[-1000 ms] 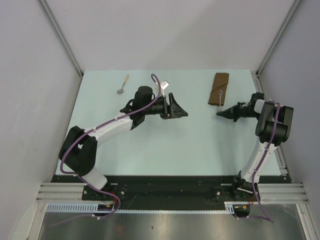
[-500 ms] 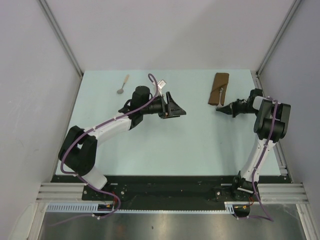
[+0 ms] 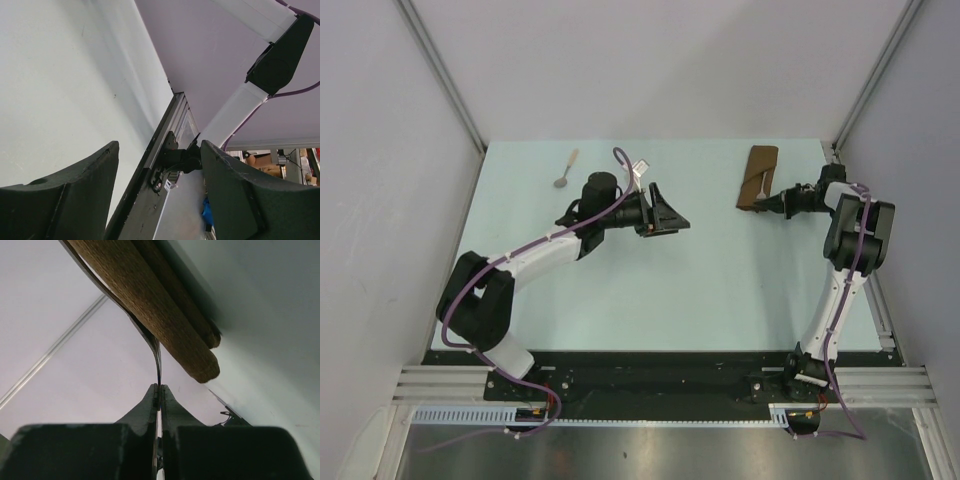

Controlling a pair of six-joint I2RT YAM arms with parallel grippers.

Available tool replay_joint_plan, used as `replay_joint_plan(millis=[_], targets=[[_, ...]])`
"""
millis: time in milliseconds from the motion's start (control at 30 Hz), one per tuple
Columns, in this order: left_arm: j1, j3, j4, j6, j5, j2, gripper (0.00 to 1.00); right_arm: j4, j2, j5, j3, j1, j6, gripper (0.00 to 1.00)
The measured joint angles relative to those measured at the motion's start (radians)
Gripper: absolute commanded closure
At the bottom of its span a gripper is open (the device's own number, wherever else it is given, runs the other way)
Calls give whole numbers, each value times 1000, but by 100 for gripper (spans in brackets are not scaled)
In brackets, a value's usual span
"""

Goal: Fold the napkin into a case and place the utensils inside
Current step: Insert the fork into the folded napkin.

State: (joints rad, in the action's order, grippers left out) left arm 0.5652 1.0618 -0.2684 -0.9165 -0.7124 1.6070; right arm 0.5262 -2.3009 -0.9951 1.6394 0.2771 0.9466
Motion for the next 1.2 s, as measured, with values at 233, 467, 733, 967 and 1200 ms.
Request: replay_joint_plan(millis=[233,467,733,967,1200], targets=[[-1,-3,0,0,-1,0,29,0,-48,0,74,-5,16,96],[-2,-3,0,0,-1,0,29,-1,-79,0,123,-11,26,94],[-3,-3,0,0,-1,0,29,-39,-108,0,158,-12,51,92],[-3,-4,0,0,-1,0,29,-93,-127,-8,178,-12,79,73],[-6,-8,0,1,-2,1,28,-73,-128,-5,179,-16,42,44]])
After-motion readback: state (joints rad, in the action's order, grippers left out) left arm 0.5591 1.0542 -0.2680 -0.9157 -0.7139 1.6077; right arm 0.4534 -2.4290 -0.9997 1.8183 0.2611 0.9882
